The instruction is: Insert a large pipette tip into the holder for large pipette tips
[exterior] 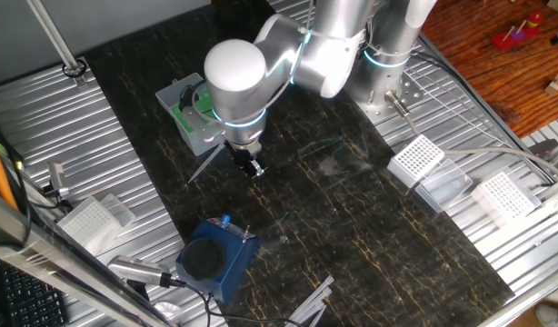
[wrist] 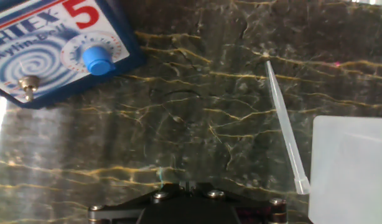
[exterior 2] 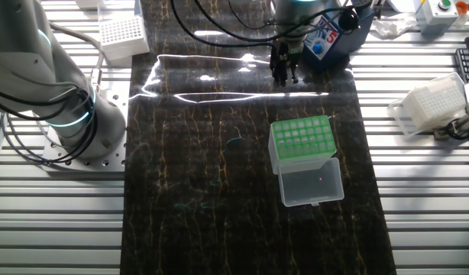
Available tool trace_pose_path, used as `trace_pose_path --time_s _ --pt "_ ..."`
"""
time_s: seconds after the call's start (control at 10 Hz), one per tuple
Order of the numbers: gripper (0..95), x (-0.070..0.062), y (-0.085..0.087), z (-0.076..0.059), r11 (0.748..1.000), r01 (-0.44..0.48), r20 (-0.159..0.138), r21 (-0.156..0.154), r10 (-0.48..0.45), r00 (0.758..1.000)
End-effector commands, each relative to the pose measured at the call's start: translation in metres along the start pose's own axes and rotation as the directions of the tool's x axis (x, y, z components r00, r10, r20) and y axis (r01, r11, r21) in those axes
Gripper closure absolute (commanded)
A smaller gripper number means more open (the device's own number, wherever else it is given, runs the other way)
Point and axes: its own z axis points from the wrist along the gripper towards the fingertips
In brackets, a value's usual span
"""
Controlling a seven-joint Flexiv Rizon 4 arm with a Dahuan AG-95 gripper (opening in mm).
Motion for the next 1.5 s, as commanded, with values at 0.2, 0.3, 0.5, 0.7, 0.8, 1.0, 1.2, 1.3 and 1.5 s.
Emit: trace_pose_path --time_s 0.2,0.3,0.5,0.7,0.8,1.0,1.2,1.3,1.5 --pt "95.0 0.001 -0.008 0.002 1.000 0.005 -0.003 0.008 -0.005 1.000" --pt "95.0 0.000 -0.014 0.005 1.000 0.020 -0.003 0.015 -0.020 1.000" --pt "95.0 -0.001 -0.024 0.009 0.999 0.044 0.000 0.022 -0.044 0.999" --pt "95.0 -0.001 -0.038 0.013 0.997 0.077 0.003 0.031 -0.077 0.997" --pt "76.0 0.000 -0.043 0.015 0.996 0.083 0.005 0.031 -0.083 0.997" --pt "76.0 -0.002 -0.050 0.016 0.996 0.085 0.009 0.032 -0.086 0.996" --pt "76.0 -0.003 -0.056 0.016 0.995 0.096 0.009 0.034 -0.097 0.995" --pt "76.0 -0.004 -0.061 0.017 0.994 0.104 0.009 0.035 -0.105 0.994" --pt "76.0 -0.005 -0.067 0.021 0.993 0.116 0.012 0.036 -0.117 0.993"
